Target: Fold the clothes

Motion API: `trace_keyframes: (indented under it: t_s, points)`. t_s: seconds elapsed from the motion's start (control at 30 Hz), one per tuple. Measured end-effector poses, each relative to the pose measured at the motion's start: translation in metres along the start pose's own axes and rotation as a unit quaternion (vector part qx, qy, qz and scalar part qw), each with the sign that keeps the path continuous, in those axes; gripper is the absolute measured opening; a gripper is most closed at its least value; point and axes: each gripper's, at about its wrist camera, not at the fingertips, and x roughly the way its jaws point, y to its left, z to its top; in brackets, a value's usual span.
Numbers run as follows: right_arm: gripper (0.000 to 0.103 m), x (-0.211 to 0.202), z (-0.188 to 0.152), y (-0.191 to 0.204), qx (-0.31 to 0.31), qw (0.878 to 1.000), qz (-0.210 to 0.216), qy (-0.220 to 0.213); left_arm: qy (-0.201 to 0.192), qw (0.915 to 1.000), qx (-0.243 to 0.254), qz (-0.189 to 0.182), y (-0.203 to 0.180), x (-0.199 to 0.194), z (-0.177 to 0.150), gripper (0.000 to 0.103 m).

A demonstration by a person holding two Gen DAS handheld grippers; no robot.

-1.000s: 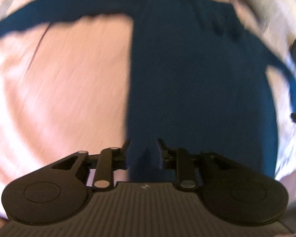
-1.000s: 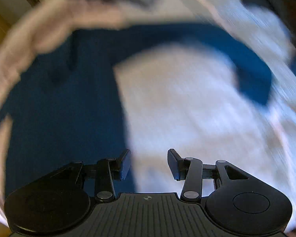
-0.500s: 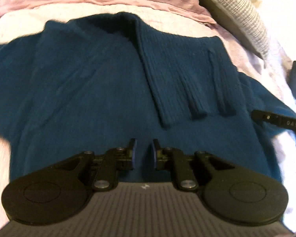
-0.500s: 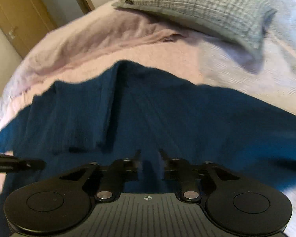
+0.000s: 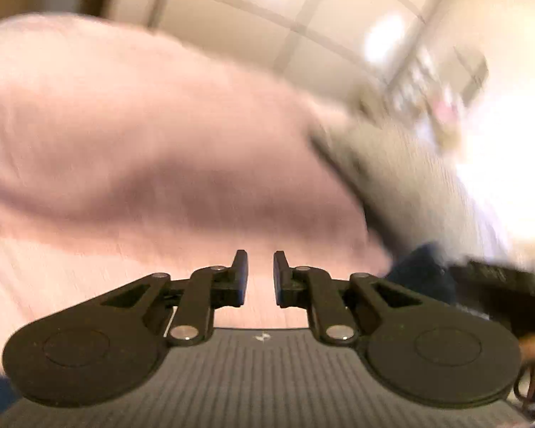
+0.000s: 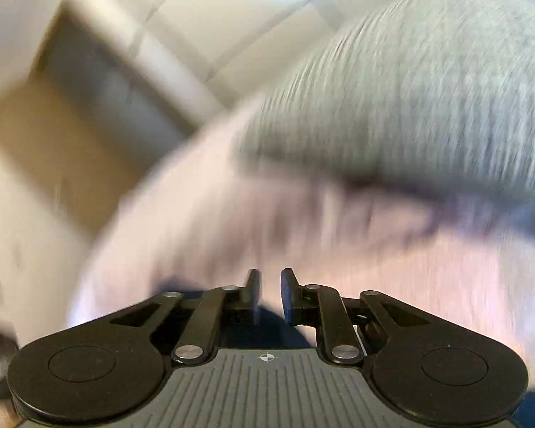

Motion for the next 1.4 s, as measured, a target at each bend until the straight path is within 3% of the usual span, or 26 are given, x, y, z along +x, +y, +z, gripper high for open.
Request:
trace_keyframes:
  t_s: [0.1, 0.23, 0.33, 0.4, 0.5, 0.57, 0.63, 0.67, 0.73, 0.8, 0.87, 0.93, 1.0, 1.1, 1.27, 1.3, 1.33, 1.4]
  points:
    - [0.016, -0.014, 0.011, -0.009, 0.009, 1.0, -0.024, -0.005, -0.012, 0.9998, -0.007, 0.011, 0.011, -0.007, 0.011, 0.012]
    - [0.016, -0.025, -0.02, -0.019, -0.052, 0.993, -0.068, 0.081, -0.028, 0.9991, -0.017, 0.025, 0.026, -0.017, 0.027, 0.011]
    - [0.016, -0.021, -0.052, -0.019, -0.128, 0.979, -0.092, 0.133, 0.023, 0.9989, 0.039, 0.015, 0.011, 0.003, -0.002, 0.012]
    - [0.016, -0.015, -0.062, -0.016, -0.163, 0.97, -0.108, 0.141, 0.025, 0.9978, 0.057, 0.021, 0.007, 0.012, -0.005, 0.012]
    - [0.016, -0.01, -0.063, -0.017, -0.179, 0.968, -0.088, 0.152, 0.007, 0.9966, 0.082, -0.001, -0.003, 0.025, 0.008, 0.014]
    - [0.017, -0.001, -0.062, -0.016, -0.192, 0.966, -0.052, 0.165, 0.009, 0.9936, 0.112, -0.012, -0.015, 0.037, 0.017, 0.021]
    - [0.017, 0.013, -0.062, -0.021, -0.212, 0.958, -0.081, 0.175, 0.007, 0.9964, 0.084, 0.008, -0.008, 0.033, 0.015, 0.026]
    - [0.025, 0.017, -0.06, -0.026, -0.209, 0.956, -0.123, 0.167, 0.006, 0.9975, 0.067, 0.019, -0.004, 0.03, 0.014, 0.026]
    - [0.041, 0.013, -0.05, -0.039, -0.157, 0.963, -0.168, 0.139, 0.005, 0.9986, 0.034, 0.041, 0.004, 0.025, 0.012, 0.025]
    - [0.042, -0.017, -0.041, -0.05, -0.091, 0.977, -0.166, 0.094, 0.003, 0.998, 0.001, 0.062, 0.012, 0.019, 0.009, 0.021]
    - [0.043, -0.058, -0.039, -0.062, -0.047, 0.984, -0.161, 0.065, 0.001, 0.996, -0.032, 0.084, 0.021, 0.014, 0.007, 0.021]
    - [0.043, -0.109, -0.05, -0.075, -0.023, 0.984, -0.169, 0.051, 0.0, 0.9923, -0.065, 0.105, 0.029, 0.008, 0.004, 0.021]
    - [0.043, -0.165, -0.073, -0.087, -0.014, 0.98, -0.195, 0.047, 0.021, 0.9923, -0.074, 0.097, 0.02, -0.007, -0.018, 0.021]
    - [0.043, -0.25, -0.117, -0.102, -0.024, 0.959, -0.276, 0.061, 0.054, 0.9925, -0.082, 0.074, -0.007, -0.028, -0.058, 0.021]
    - [0.043, -0.359, -0.175, -0.119, -0.085, 0.9, -0.419, 0.088, 0.092, 0.9895, -0.106, 0.034, -0.059, -0.043, -0.104, 0.021]
    - [0.043, -0.378, -0.178, -0.13, -0.064, 0.896, -0.43, 0.089, 0.097, 0.9882, -0.116, 0.024, -0.068, -0.045, -0.11, 0.021]
    - [0.043, -0.394, -0.177, -0.14, -0.027, 0.9, -0.429, 0.074, 0.1, 0.9871, -0.124, 0.014, -0.076, -0.046, -0.115, 0.021]
    - [0.045, -0.426, -0.174, -0.162, 0.086, 0.916, -0.391, -0.004, 0.102, 0.9858, -0.134, 0.001, -0.091, -0.052, -0.122, 0.021]
